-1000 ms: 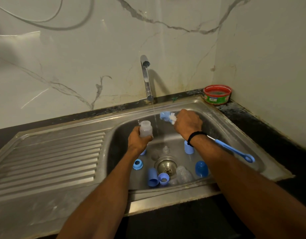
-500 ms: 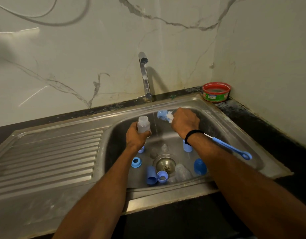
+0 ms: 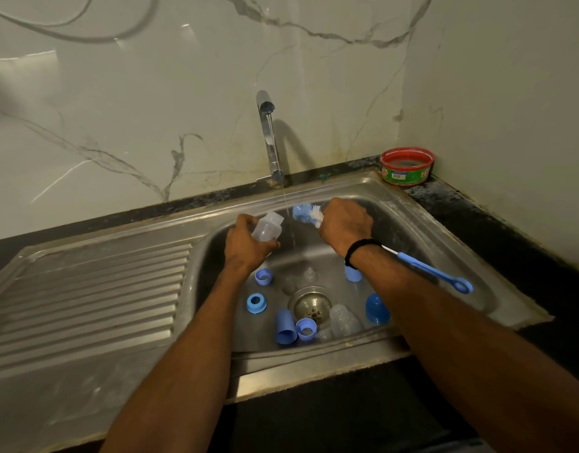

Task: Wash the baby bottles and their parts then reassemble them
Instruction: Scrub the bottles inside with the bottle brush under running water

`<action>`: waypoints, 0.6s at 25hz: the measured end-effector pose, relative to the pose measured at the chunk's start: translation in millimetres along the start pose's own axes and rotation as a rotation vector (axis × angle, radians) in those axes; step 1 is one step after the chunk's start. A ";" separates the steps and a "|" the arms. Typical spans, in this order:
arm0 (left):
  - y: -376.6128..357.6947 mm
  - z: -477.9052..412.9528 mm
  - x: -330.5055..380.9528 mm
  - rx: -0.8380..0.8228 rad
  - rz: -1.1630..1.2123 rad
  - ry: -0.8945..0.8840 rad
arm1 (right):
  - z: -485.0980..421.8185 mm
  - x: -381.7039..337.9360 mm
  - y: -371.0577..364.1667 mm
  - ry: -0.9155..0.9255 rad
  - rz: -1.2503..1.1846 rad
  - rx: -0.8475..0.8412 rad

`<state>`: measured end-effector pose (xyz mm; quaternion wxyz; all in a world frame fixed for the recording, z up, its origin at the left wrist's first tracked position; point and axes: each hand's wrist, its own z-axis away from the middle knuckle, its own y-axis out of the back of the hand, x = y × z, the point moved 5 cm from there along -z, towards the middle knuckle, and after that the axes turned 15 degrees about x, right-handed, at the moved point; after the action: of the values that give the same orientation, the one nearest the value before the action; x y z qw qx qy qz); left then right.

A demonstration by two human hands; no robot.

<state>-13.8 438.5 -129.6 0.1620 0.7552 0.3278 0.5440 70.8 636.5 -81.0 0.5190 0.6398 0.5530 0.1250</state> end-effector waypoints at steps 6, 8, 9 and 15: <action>-9.9 -0.8 8.3 -0.015 -0.011 -0.023 | -1.8 1.1 0.9 0.000 -0.008 0.007; -14.8 -3.5 8.3 -0.019 -0.039 -0.052 | -2.0 1.9 0.9 -0.011 -0.017 0.012; -15.9 -3.8 9.1 -0.018 -0.042 -0.057 | -2.6 2.9 1.2 -0.017 -0.023 0.014; -9.6 -4.3 9.5 0.043 0.086 -0.045 | -2.9 4.2 2.1 -0.019 -0.024 0.005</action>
<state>-19.1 451.4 -127.0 0.1295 0.7839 0.3030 0.5261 71.4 641.9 -79.7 0.5241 0.6356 0.5559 0.1110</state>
